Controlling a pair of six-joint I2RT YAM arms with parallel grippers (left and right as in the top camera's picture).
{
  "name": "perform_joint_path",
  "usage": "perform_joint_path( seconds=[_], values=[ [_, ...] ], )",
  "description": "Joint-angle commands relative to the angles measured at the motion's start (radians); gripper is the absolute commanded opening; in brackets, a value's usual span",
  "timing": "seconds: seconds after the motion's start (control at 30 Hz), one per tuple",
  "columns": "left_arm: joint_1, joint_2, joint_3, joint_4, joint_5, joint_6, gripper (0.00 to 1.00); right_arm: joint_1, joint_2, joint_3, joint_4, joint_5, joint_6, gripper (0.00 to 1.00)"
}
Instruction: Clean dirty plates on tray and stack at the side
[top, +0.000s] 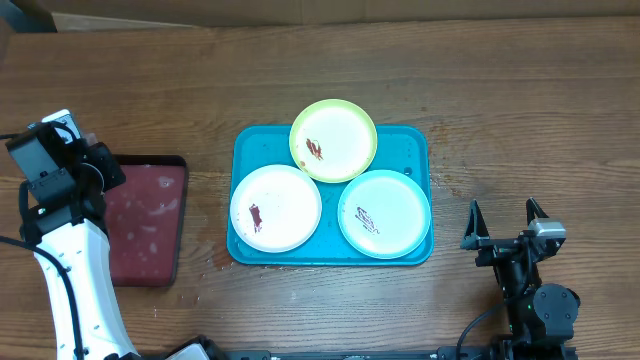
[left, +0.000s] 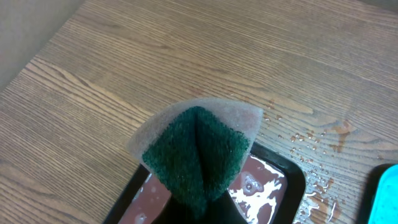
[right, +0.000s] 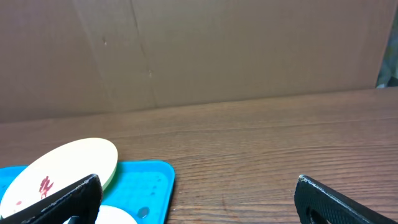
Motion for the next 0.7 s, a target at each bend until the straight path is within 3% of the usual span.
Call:
perform_joint_path(
  seconds=[0.0,0.17,0.37,0.53,0.67],
  values=[
    [-0.003,0.0,0.003,0.008,-0.05,0.02,0.04,-0.003,-0.008,-0.01,0.008,0.003,-0.003,1.0],
    [-0.029,0.0,0.003,0.009,-0.248,0.103,0.04,-0.003,-0.008,-0.01,0.008,0.003,-0.003,1.0],
    [-0.108,0.0,0.003,0.023,-0.331,0.173,0.04,-0.003,-0.008,-0.01,0.008,0.003,-0.003,1.0],
    [-0.192,0.0,0.003,0.055,-0.563,0.211,0.04,-0.003,-0.008,-0.01,0.008,0.003,-0.003,1.0],
    [-0.23,0.0,0.003,0.069,-0.657,0.256,0.04,-0.003,-0.008,-0.01,0.008,0.003,-0.003,1.0]
  ],
)
